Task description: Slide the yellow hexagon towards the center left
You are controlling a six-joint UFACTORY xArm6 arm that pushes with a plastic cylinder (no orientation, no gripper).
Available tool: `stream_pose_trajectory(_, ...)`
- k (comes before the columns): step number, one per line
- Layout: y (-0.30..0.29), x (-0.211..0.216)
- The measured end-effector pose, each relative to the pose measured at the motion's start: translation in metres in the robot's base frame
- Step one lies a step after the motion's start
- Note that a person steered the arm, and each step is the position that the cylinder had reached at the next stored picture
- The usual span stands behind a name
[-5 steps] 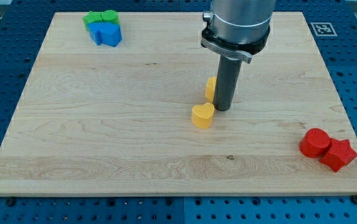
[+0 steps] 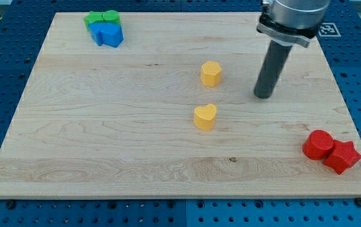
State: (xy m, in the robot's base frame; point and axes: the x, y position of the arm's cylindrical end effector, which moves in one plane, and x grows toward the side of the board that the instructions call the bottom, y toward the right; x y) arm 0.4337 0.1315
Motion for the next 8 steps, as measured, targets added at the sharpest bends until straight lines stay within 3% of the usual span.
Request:
stream_pose_trajectory(2, -0.182, -0.043)
stream_pose_trajectory(3, -0.185, -0.04)
stream_pose_trajectory(5, -0.08, -0.009)
stream_pose_trajectory(6, -0.058, -0.032)
stream_pose_trajectory(7, -0.094, -0.062)
stream_pose_trajectory(8, -0.19, -0.062)
